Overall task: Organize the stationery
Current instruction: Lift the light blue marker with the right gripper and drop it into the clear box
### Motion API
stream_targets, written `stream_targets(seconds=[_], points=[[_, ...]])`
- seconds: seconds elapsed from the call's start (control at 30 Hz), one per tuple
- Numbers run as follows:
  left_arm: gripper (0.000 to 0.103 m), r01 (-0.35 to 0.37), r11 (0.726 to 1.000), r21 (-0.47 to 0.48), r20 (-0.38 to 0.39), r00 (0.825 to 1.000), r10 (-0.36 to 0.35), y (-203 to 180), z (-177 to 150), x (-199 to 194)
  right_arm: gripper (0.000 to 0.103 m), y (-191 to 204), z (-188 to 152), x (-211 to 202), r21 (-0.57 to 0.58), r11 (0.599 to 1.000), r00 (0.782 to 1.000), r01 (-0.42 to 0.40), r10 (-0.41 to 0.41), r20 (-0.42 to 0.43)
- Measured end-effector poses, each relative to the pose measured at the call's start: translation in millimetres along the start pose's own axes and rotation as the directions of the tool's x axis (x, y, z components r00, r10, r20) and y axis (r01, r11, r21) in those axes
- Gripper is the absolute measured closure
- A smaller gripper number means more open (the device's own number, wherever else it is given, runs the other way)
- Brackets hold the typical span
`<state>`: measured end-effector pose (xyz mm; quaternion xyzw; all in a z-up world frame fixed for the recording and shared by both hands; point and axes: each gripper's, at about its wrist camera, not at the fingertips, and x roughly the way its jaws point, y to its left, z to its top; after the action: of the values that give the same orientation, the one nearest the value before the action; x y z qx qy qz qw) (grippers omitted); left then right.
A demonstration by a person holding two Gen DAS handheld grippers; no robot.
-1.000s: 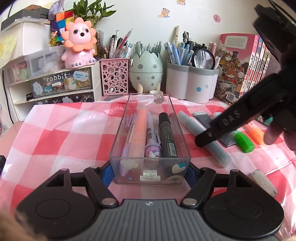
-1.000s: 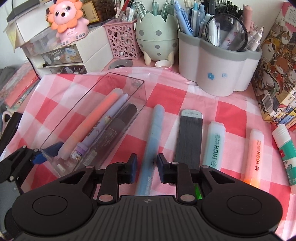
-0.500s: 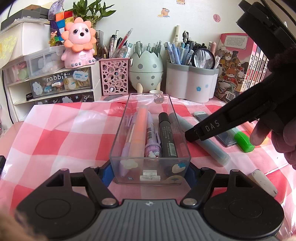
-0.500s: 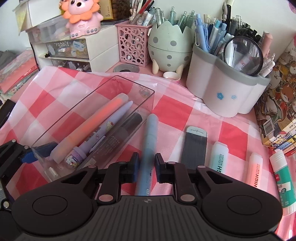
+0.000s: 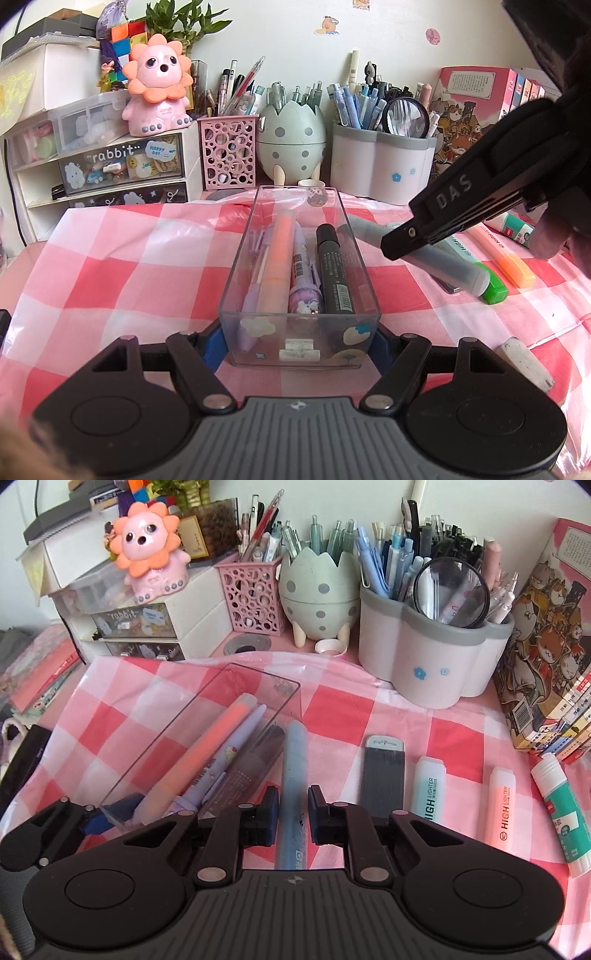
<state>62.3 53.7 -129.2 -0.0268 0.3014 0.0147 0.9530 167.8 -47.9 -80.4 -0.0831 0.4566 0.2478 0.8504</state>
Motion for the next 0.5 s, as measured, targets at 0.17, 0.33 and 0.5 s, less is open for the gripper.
stream_targets(seconds=[0.17,0.33,0.5], points=[[0.055,0.0,1.0,-0.001,0.0,1.0,0.0,0.2,0.2,0.0,0.089,-0.6,2.4,-8.3,0.002,1.0,1.0,-0.003,0.003,0.021],[0.056,0.002,1.0,0.012,-0.001,1.0,-0.002,-1.2,0.0,0.4,0.089,-3.2,4.1,-15.0,0.002,1.0,0.999,0.005,-0.005,0.036],[0.056,0.051,0.995,0.084,-0.013,0.999,-0.05,1.1,0.6,0.8,0.089,-8.2,3.8,-25.4,-0.003,1.0,0.998,0.008,-0.008,0.056]])
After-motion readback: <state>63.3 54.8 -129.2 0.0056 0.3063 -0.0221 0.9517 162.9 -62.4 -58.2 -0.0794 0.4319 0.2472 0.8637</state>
